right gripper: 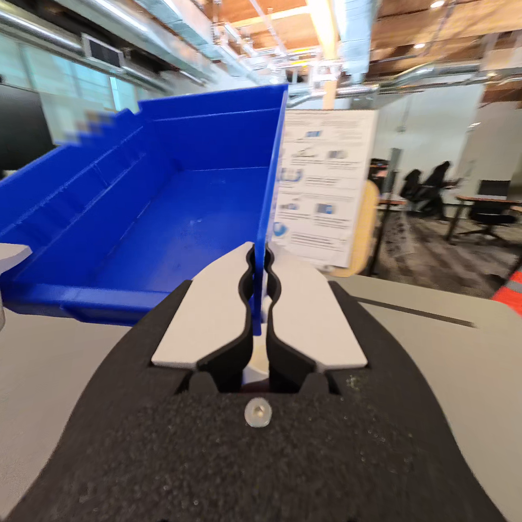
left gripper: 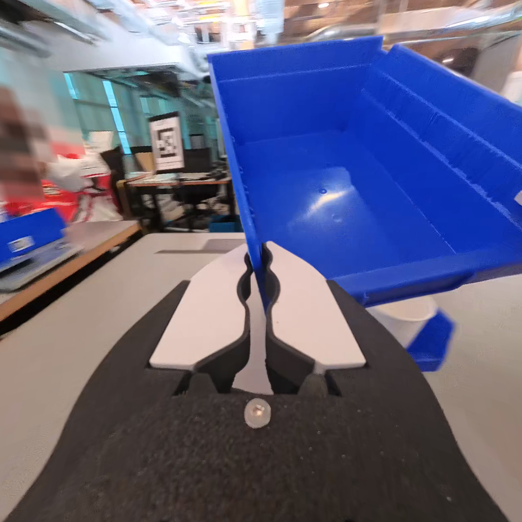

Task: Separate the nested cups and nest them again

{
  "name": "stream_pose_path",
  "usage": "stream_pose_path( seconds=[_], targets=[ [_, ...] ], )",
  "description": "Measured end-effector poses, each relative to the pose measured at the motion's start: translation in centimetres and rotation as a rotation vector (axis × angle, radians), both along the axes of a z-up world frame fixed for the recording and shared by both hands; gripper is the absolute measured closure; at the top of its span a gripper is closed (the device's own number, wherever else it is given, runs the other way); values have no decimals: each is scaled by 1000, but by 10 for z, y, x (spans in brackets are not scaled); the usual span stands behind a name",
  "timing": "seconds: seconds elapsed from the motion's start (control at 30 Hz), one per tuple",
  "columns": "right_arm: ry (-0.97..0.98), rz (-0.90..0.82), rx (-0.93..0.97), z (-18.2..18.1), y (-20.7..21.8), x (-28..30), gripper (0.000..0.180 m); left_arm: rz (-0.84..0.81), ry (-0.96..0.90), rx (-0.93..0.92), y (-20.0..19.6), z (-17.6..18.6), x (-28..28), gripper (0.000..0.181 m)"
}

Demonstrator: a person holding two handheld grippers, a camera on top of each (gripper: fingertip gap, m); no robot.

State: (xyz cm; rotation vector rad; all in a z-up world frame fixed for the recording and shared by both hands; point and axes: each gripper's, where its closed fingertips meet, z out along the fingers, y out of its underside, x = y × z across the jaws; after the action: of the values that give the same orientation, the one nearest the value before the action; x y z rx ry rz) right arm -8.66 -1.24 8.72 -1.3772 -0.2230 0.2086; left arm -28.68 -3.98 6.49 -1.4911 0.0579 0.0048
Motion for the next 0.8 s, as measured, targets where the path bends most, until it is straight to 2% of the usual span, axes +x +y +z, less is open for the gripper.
stream_pose_path(
  seconds=[0.1,0.2,0.3,0.43,0.6,0.8],
  targets=[
    [23,-127,-32,5,0,86,175,-177,-33,-19,33,9,85,177],
    [31,-281,-97,-11,1,179,175,-336,-43,-67,58,-3,180,176],
    [32,-378,-170,-39,0,262,175,-440,9,-133,71,-34,269,176],
    [45,-367,-281,-92,6,337,175,-512,80,-243,79,-95,352,175],
    [105,-317,-409,-157,22,374,175,-510,150,-341,81,-152,390,173],
    [126,-285,-497,-194,37,380,176,-511,209,-408,83,-181,395,171]
  ],
)
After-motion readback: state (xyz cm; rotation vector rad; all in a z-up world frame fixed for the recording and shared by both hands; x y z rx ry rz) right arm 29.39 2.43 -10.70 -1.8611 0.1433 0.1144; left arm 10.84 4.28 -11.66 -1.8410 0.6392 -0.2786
